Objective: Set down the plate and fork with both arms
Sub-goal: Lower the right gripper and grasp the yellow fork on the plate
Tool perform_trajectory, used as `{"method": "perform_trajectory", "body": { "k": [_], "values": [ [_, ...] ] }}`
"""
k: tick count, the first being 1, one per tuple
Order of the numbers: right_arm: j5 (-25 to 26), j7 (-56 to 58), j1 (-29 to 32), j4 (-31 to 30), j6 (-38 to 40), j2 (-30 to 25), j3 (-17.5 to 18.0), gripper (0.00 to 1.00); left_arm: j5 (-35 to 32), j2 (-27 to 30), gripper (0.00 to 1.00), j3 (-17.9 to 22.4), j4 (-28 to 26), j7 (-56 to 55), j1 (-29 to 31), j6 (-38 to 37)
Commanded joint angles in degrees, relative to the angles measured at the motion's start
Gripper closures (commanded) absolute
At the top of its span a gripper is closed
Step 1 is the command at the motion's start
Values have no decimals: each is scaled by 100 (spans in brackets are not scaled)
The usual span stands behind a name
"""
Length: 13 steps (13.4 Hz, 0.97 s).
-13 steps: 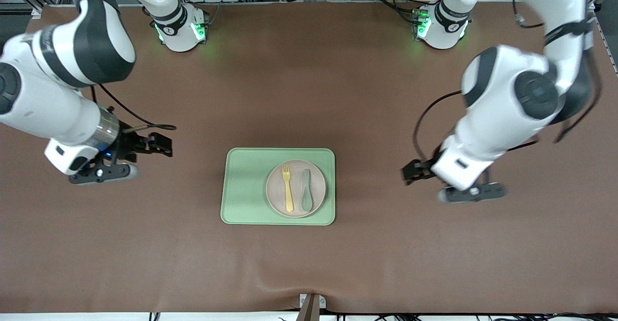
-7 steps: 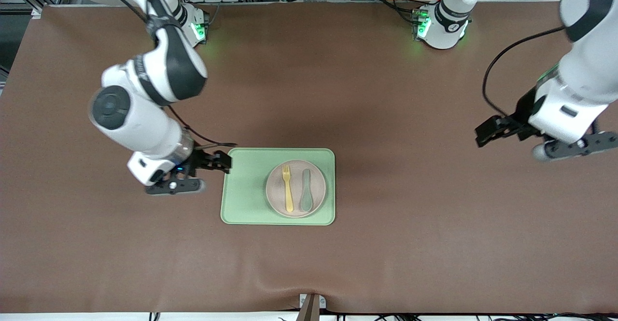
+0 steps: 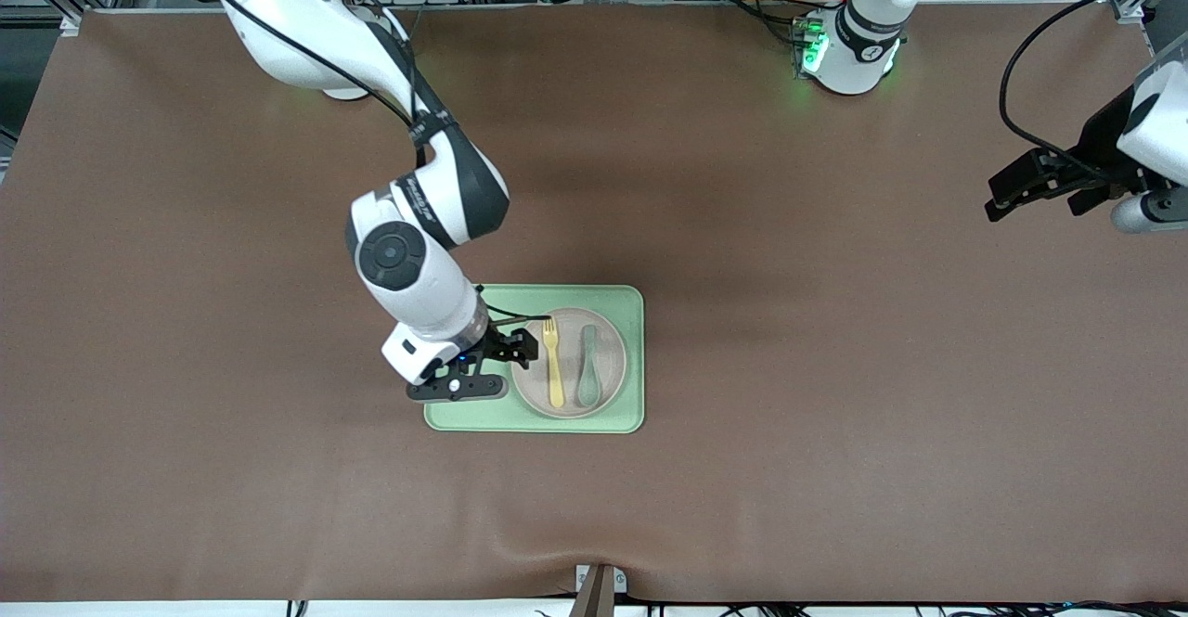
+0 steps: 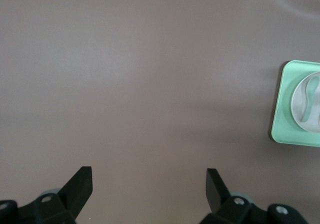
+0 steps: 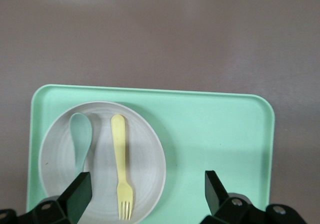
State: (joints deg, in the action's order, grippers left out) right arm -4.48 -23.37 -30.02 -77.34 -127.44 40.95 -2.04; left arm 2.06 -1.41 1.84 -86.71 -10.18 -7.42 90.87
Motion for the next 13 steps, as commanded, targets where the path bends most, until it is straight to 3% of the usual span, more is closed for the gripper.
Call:
{"method": "perform_trajectory", "body": {
  "k": [1,4,10,13],
  "values": [
    [176,-115,-109,289,-227,431,-60,2,-109,246,0,-576,-224,113,555,-95],
    [289,156,-127,403,-361,712,-60,9,-101,273,0,-1000,-224,113,997,-192],
    [299,-97,-460,816,-282,1152,-51,34,-136,247,0,-992,-206,104,1006,-201],
    [290,-106,-479,817,-71,1170,-51,39,-136,229,0,-983,-206,87,1006,-201]
  ]
}}
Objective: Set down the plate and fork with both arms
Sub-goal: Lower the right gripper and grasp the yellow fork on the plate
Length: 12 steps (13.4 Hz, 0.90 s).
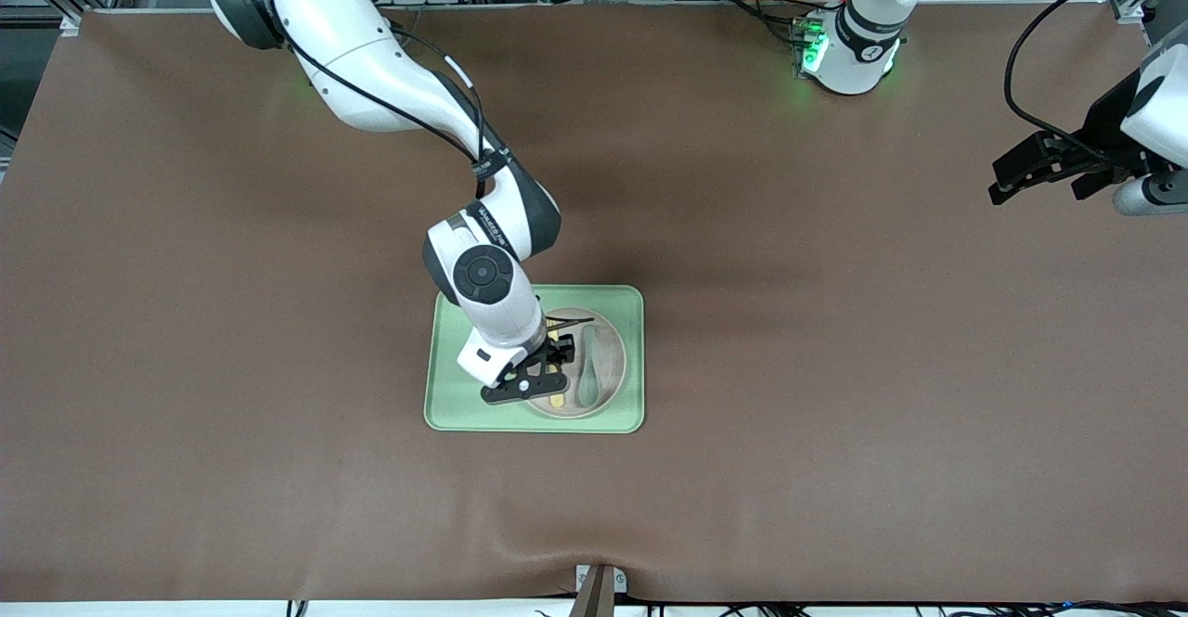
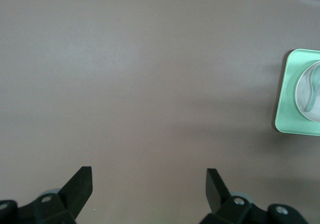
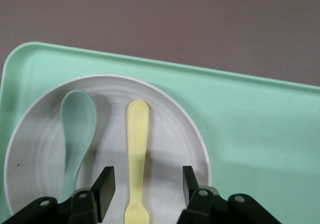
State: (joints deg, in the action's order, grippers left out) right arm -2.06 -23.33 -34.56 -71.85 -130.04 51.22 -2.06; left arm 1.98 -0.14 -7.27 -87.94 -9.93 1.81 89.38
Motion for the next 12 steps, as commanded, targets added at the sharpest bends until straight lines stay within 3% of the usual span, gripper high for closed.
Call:
{"method": "perform_trajectory", "body": {
  "k": [1,12],
  "values": [
    [48,-119,-42,268,181,186,-49,42,-127,102,0,-73,-83,61,83,-53],
    [39,-356,-236,443,181,494,-40,57,-119,111,0,-73,-75,70,83,-105]
  ]
}}
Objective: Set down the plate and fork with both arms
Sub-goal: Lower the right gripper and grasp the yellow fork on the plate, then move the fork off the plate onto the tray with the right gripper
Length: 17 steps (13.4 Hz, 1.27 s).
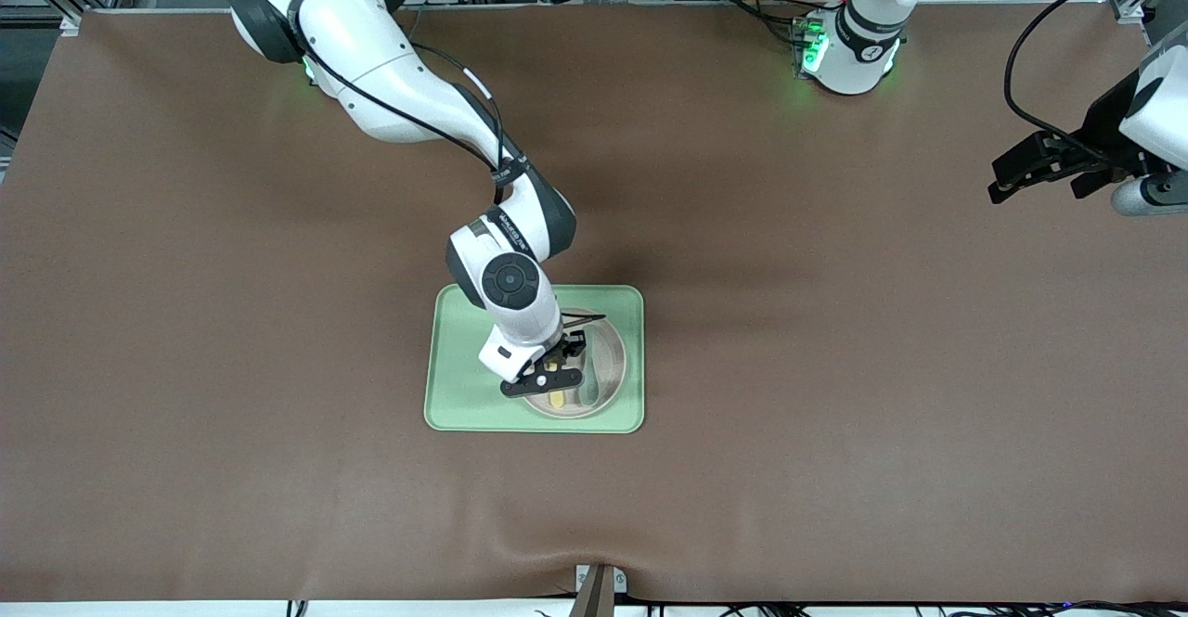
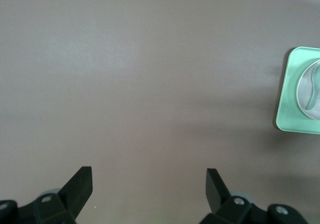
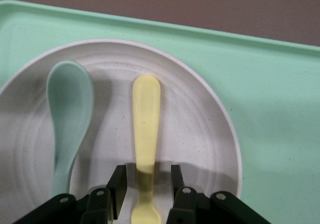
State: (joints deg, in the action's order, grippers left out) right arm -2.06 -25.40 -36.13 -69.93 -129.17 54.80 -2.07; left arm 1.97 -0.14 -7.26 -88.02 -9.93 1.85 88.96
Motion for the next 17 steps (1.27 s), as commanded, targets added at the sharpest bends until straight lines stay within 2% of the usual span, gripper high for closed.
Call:
{"method": "perform_trajectory", "body": {
  "k": [1,3,7,8,12,17],
  "values": [
    [39,-140,-69,252,103,136,-39,57,-118,111,0,-73,-67,70,79,-63],
    [48,-158,-78,244,103,136,-39,61,-118,111,0,-73,-67,79,79,-63],
    [57,-149,-78,208,85,136,-39,64,-118,120,0,-73,-67,70,79,-63],
    [66,-149,-78,208,94,136,-48,77,-118,120,0,-73,-58,70,79,-63],
    [57,-167,-78,226,94,136,-48,97,-118,128,0,-65,-58,79,79,-63],
    [4,-184,-43,322,287,110,-48,100,-118,137,0,-73,-66,70,79,-90]
  ]
}}
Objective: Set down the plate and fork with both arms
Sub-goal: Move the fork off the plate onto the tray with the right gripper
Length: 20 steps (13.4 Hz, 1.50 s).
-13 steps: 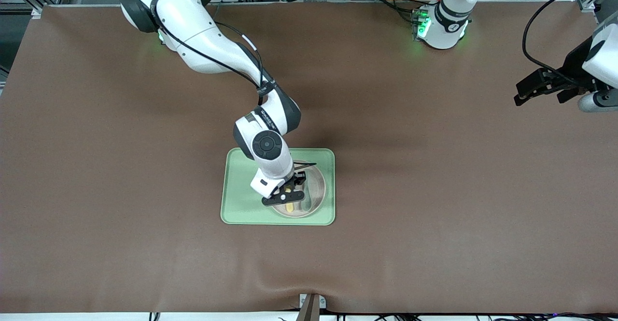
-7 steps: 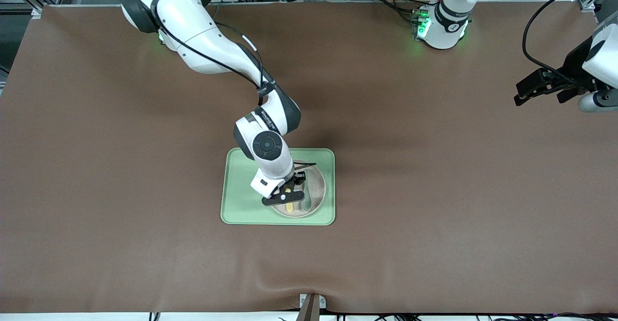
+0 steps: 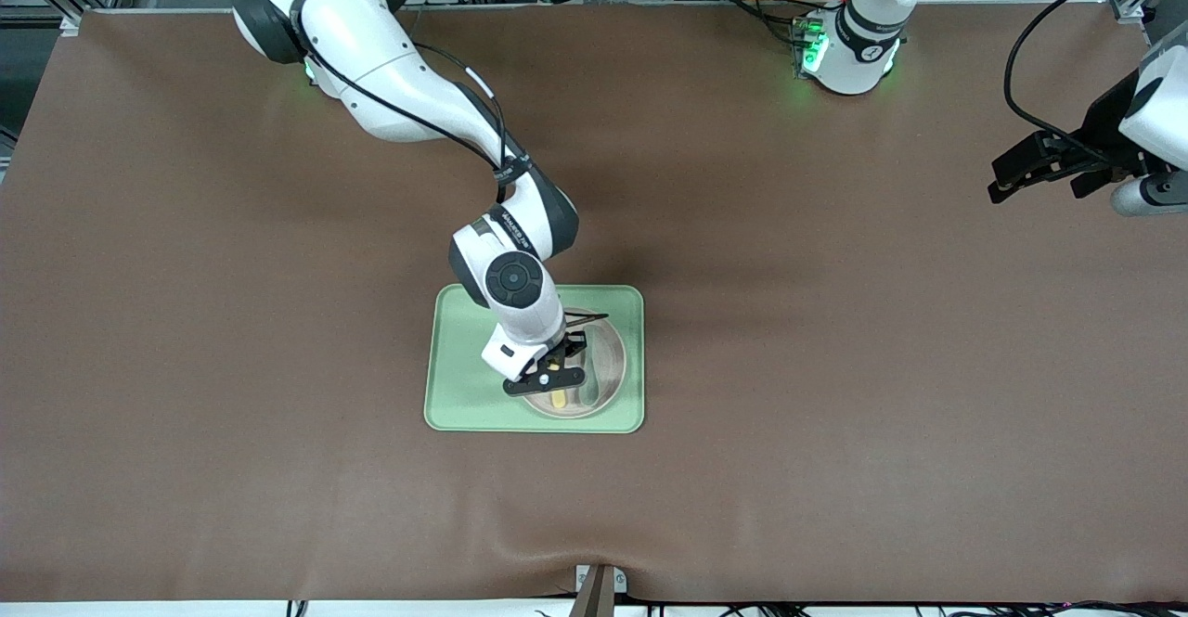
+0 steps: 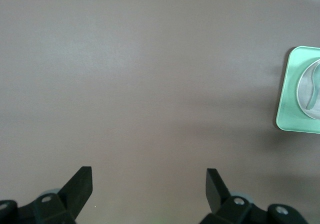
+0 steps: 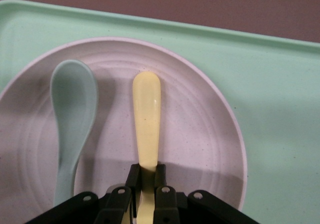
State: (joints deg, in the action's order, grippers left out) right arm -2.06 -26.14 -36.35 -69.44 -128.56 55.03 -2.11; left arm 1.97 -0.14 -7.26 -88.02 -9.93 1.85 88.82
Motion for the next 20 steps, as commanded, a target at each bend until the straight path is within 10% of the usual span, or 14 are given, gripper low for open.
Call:
{"method": "perform_trajectory", "body": {
  "k": [1,10,20],
  "values": [
    [4,-136,-13,377,418,78,-43,100,-118,137,0,-73,-67,70,79,-75],
    [-57,-330,337,502,797,-229,-35,100,-118,128,0,-73,-58,79,79,-75],
    [-13,294,945,-1667,-133,-1239,-52,100,-118,137,0,-73,-67,79,79,-84]
  ]
}}
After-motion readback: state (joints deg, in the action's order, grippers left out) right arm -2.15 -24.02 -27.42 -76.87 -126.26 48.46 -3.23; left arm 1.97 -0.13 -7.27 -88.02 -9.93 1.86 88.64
